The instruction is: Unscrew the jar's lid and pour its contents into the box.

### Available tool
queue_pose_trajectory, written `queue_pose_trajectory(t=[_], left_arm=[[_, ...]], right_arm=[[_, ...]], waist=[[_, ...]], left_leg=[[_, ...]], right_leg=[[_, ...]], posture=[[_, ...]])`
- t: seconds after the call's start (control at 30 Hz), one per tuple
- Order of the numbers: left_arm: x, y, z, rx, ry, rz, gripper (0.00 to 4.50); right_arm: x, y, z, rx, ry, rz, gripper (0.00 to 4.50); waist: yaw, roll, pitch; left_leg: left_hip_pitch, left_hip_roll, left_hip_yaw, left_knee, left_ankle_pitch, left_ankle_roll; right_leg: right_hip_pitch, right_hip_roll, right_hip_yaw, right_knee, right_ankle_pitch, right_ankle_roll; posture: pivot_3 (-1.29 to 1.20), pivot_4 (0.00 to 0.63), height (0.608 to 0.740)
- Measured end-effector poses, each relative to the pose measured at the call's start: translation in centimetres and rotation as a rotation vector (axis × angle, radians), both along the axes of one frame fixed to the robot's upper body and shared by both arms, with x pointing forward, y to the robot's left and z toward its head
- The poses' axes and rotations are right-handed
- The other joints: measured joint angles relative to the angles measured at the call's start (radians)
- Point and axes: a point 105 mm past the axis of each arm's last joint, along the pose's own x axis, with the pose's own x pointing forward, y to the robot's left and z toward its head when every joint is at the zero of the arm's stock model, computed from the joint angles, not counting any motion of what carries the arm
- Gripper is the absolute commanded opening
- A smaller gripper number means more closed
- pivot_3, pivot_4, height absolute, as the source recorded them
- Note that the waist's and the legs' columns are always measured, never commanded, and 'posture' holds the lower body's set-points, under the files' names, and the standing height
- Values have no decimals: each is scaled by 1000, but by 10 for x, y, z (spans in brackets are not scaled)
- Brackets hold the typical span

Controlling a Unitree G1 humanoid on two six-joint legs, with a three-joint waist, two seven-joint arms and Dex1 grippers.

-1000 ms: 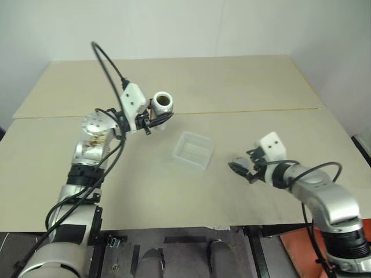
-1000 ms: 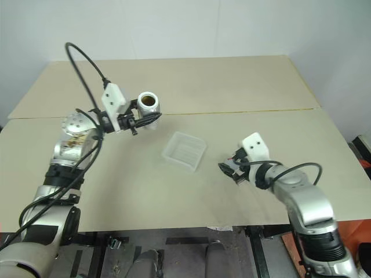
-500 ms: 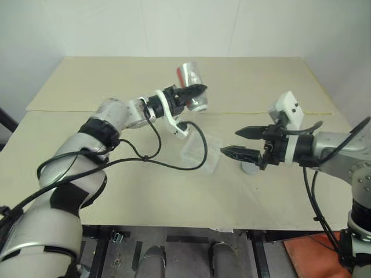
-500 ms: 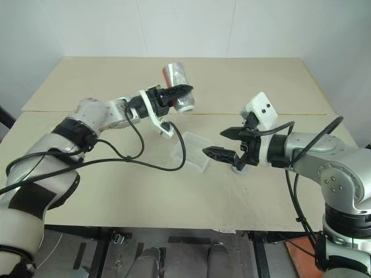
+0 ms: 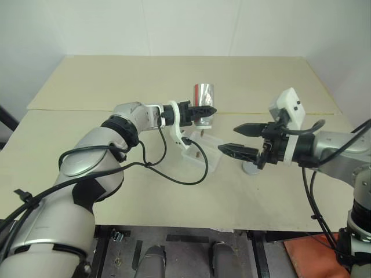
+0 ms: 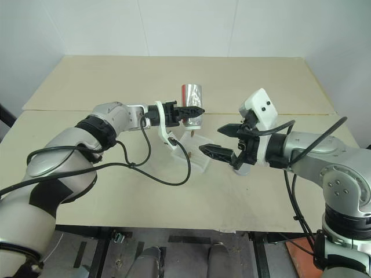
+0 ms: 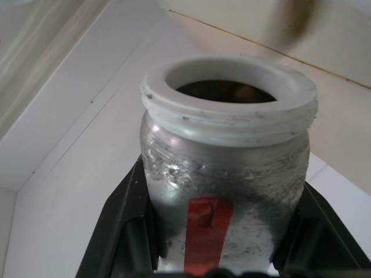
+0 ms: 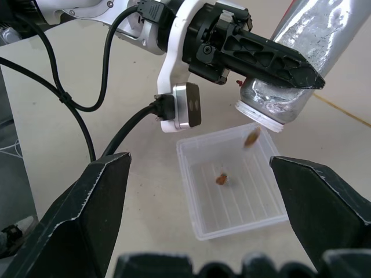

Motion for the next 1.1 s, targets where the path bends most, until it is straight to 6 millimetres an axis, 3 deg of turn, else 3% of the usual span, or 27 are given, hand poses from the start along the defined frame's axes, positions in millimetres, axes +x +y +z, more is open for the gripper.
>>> queue_pose_trajectory(t=[0.17, 0.27, 0.43, 0.53, 0.6, 0.73, 0.83, 1.0, 1.1], left_arm=[[-1, 0, 3, -50, 48, 5, 1936], [4, 12, 16, -218, 182, 84, 1936], [25, 62, 21, -693, 622, 344, 1936], [35, 84, 12, -1095, 1051, 450, 1936], [32, 94, 0, -1279, 1361, 449, 1936], [13, 111, -5, -1475, 1697, 348, 1936], [4, 119, -13, -1537, 1776, 334, 1936], [-5, 123, -48, -1593, 1859, 380, 1936], [-7, 121, -53, -1608, 1855, 368, 1936]], right_arm=[[-2, 1, -4, 0, 7, -5, 4458], [-3, 1, -6, 4, 1, -5, 4458], [-5, -1, -6, 7, -61, -17, 4458], [-4, -6, -5, -11, -99, -26, 4458], [-4, -10, -4, -32, -130, -30, 4458], [-1, -20, -2, -75, -164, -32, 4458], [1, -24, -2, -85, -176, -29, 4458], [1, -26, -1, -87, -179, -18, 4458], [1, -25, -1, -88, -177, -10, 4458]], waist=[[-1, 0, 0], [-4, 0, 0], [-12, 0, 0], [-15, 1, 0], [-22, 1, 0], [-46, 1, -1], [-56, 1, -1], [-53, 1, -1], [-52, 1, -1]], left_leg=[[0, 0, 0, 0, 0, 0], [1, 0, 0, 0, 0, 0], [1, 0, 0, 0, 2, -4], [0, 1, 0, 0, 3, -5], [0, 1, -1, 1, 3, -4], [3, 1, -1, 1, 2, -4], [7, 1, -1, 1, 2, -3], [8, 1, 0, 1, 2, -3], [7, 1, 0, 1, 2, -3]], right_leg=[[0, 0, 0, 0, 0, 0], [0, 0, 0, 0, 0, 0], [1, 0, 0, 0, 0, 0], [1, -1, -1, 2, 0, 0], [1, -1, -1, 2, 0, 0], [3, -1, -1, 2, 0, 0], [5, -1, 0, 0, 0, 0], [6, 0, 0, 0, 0, -1], [6, 0, 0, 0, 0, -1]], posture=[[0, 150, 740], [0, 150, 740], [0, 150, 740], [0, 150, 740], [0, 150, 740], [0, 150, 740], [0, 150, 740], [0, 150, 740], [0, 150, 740]])
